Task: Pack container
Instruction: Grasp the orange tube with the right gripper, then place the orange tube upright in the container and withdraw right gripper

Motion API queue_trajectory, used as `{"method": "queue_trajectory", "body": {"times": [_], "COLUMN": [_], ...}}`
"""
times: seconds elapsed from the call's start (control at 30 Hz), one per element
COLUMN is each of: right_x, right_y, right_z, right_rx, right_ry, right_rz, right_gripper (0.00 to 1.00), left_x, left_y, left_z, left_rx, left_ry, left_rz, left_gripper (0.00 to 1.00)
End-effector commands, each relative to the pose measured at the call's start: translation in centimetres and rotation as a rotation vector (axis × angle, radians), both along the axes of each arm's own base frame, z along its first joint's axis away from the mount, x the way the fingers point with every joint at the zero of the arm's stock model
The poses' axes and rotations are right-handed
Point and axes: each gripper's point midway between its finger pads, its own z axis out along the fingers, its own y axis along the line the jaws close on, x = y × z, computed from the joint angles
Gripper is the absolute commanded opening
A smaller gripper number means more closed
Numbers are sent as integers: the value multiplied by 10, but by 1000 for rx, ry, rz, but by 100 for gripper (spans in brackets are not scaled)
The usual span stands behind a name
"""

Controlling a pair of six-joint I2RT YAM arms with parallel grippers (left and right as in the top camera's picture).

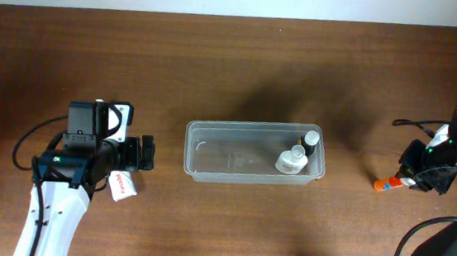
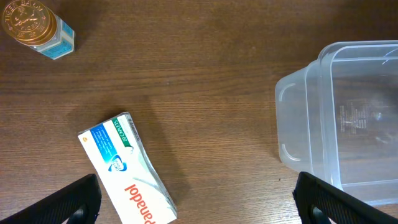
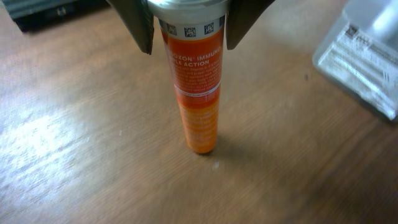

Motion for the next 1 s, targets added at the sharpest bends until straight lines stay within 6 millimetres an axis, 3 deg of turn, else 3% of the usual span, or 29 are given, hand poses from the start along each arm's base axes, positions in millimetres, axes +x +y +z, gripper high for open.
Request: {"method": "queue_trajectory", "body": {"times": [0.0, 0.1, 0.17, 0.27, 0.4, 0.57, 0.97], "right_x": [22, 30, 34, 34, 39, 60, 72], "right_y": [22, 53, 87, 122, 167, 196, 221], "right_z": [52, 105, 145, 164, 158, 149, 85], "right_rx": [-32, -67, -89, -83, -55, -89, -50], "right_ry": [-140, -240, -332, -381, -383, -409, -195], "right_rz": [124, 241, 359, 467, 601, 692, 755], "right_gripper": [19, 19, 19, 20, 20, 20, 20], "left_x": [5, 5, 4, 5, 5, 5, 5], "left_y": [0, 0, 0, 0, 0, 0, 0], "left_z": [7, 7, 7, 7, 7, 7, 7], "left_rx": [-6, -7, -6, -7, -6, -6, -6], "left_ry": [-20, -20, -19, -19, -20, -19, -19], "left_rz": [0, 1, 0, 1, 0, 0, 0], "left_gripper": [100, 99, 99, 100, 100, 99, 99]}}
